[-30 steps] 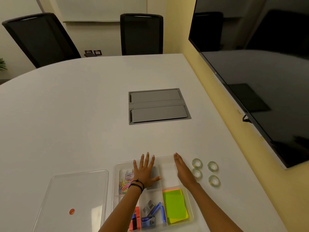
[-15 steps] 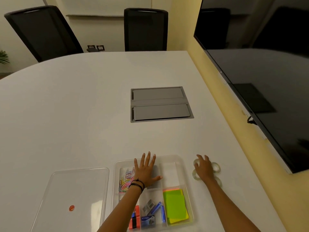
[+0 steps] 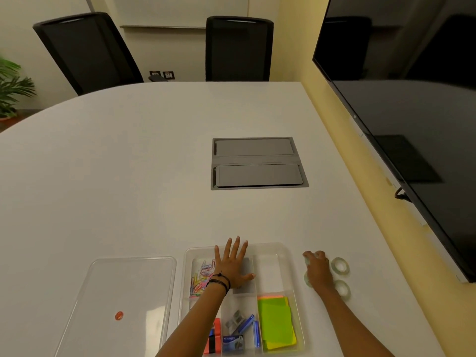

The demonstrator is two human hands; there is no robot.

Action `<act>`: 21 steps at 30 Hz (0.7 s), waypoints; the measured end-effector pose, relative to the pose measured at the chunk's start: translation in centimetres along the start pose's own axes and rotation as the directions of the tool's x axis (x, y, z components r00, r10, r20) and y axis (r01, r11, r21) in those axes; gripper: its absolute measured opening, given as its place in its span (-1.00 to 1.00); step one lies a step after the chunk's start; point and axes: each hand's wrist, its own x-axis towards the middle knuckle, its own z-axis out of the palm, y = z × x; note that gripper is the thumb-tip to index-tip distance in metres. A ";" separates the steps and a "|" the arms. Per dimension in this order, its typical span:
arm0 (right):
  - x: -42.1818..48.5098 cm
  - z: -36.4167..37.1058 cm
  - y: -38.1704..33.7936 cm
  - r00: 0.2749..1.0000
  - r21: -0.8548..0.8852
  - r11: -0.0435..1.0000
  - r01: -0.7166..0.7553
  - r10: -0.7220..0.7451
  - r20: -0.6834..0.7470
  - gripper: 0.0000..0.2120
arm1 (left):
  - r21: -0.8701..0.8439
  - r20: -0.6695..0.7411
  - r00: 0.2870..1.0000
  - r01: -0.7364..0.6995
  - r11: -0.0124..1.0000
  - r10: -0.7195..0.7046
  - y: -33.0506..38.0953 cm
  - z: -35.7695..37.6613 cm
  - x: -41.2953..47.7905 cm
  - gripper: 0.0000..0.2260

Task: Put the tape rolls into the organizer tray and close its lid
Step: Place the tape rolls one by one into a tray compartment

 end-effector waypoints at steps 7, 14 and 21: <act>-0.3 -0.2 -0.2 0.999 -0.061 0.997 -0.036 0.036 0.004 -0.64 | -0.004 0.003 1.000 0.004 1.000 -0.004 0.0 -0.3 0.0 -0.13; -0.1 -1.2 -0.2 0.998 -0.006 0.999 -0.049 0.049 0.042 -0.64 | -0.016 0.019 1.000 0.001 1.000 0.000 0.0 -0.3 -0.1 -0.09; 0.4 -4.5 -3.1 0.981 0.496 0.853 -0.160 0.195 -0.020 -0.69 | -0.011 0.004 1.000 -0.003 1.000 0.003 0.1 -0.2 -0.1 -0.09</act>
